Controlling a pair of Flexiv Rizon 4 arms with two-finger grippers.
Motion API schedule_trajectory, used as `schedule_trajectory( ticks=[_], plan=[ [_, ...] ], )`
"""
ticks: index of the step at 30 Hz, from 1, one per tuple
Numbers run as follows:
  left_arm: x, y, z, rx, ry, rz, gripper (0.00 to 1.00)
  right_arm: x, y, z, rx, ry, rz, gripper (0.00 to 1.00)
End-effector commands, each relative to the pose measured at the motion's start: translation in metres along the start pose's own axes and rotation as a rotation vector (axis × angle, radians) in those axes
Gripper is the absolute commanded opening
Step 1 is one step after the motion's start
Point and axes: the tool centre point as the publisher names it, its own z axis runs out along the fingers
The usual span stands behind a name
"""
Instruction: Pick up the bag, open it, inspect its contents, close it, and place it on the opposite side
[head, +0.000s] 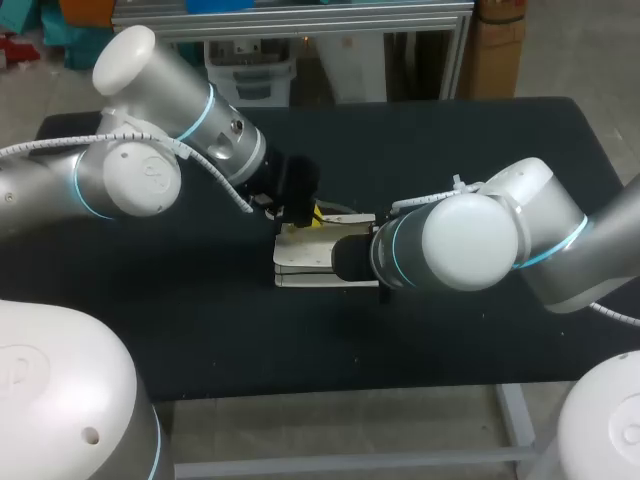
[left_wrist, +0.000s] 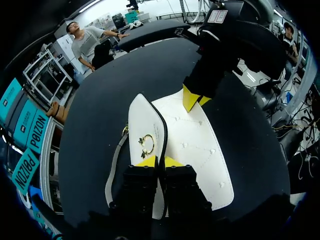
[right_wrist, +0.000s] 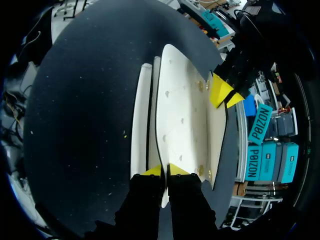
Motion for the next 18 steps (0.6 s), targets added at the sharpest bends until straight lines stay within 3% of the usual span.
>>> schedule_trajectory(
  ticks=[1, 17, 18],
  plan=[
    [0.01, -0.002, 0.006, 0.0, 0.018, 0.023, 0.0, 0.004, -0.002, 0.003, -0.008, -0.083, 0.0, 0.0],
    [0.025, 0.015, 0.027, -0.036, 0.172, 0.102, 0.0, 0.004, -0.002, 0.003, -0.008, -0.083, 0.0, 0.0],
    [0.025, 0.016, 0.027, -0.036, 0.172, 0.099, 0.1, 0.004, -0.002, 0.003, -0.008, -0.083, 0.0, 0.0]
  ],
)
